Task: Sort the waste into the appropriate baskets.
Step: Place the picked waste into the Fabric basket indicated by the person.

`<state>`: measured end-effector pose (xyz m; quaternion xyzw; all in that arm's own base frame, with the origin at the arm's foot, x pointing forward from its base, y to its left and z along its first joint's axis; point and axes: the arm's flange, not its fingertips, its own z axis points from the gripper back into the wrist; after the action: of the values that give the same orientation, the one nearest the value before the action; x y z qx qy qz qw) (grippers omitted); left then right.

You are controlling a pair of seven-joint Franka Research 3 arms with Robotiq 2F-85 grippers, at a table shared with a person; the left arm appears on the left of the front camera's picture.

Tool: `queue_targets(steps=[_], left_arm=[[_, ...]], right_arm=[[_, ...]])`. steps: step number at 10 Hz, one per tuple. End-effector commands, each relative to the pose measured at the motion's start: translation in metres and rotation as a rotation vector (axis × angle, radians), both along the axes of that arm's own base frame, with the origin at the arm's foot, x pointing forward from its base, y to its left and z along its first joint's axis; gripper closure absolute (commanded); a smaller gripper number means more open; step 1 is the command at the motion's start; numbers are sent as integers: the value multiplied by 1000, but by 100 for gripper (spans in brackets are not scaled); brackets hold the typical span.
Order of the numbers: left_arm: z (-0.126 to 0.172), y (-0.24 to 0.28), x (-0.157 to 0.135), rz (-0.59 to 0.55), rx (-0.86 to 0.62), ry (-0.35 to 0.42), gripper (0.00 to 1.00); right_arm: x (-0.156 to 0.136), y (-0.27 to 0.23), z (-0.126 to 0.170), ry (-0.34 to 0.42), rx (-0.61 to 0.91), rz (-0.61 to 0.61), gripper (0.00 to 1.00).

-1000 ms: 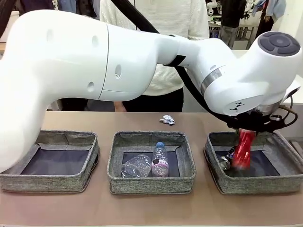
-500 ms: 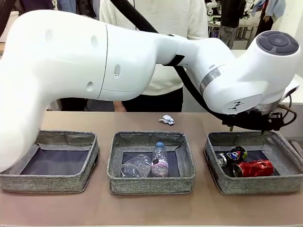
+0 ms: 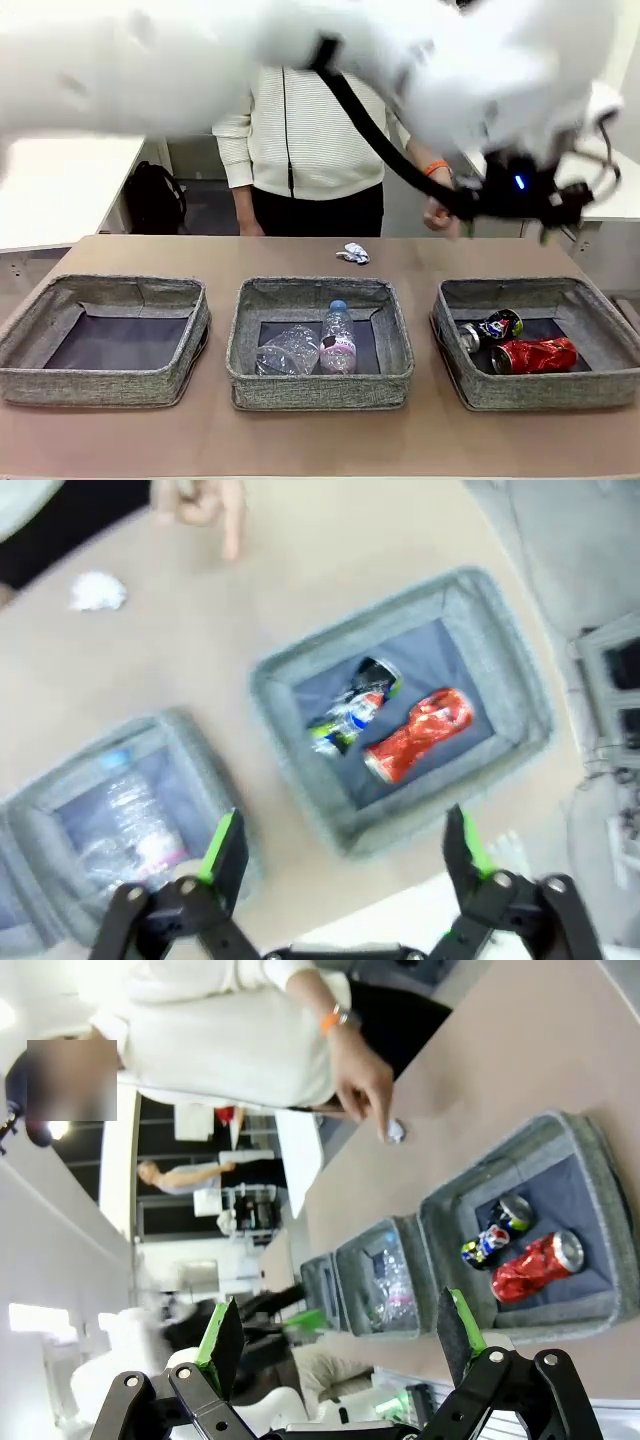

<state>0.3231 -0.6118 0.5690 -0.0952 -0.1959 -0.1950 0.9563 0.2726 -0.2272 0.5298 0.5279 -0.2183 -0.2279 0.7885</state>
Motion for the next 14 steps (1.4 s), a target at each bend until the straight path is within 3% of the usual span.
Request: queue_targets(steps=[1,3,4,7,9,10,11,12,14], left_arm=[[48,115,-3,114,-69,8,0],[64,200,1,245,-143,85,0],[66,241,4,249,-201,148,0],[49,381,15,228,-544,334,0],[30,467,6,165,-838,403,0],[21,514,-10,122,-957,431,0],[11,553,-29,-18,-1057,436,0],[-5,590,-48,-97,-1068,486,0],[-49,620,-73,-93,-1218,512,0]], right_arm=[[36,30,6,-7,35,111,0],[73,83,14,-6,94,230,0],[89,117,18,-27,121,284,0],[114,222,17,11,193,394,0],[119,261,14,51,178,453,0],[122,273,13,67,181,461,0],[124,276,13,80,198,466,0],[125,273,14,85,216,455,0],[125,239,20,101,269,419,0]])
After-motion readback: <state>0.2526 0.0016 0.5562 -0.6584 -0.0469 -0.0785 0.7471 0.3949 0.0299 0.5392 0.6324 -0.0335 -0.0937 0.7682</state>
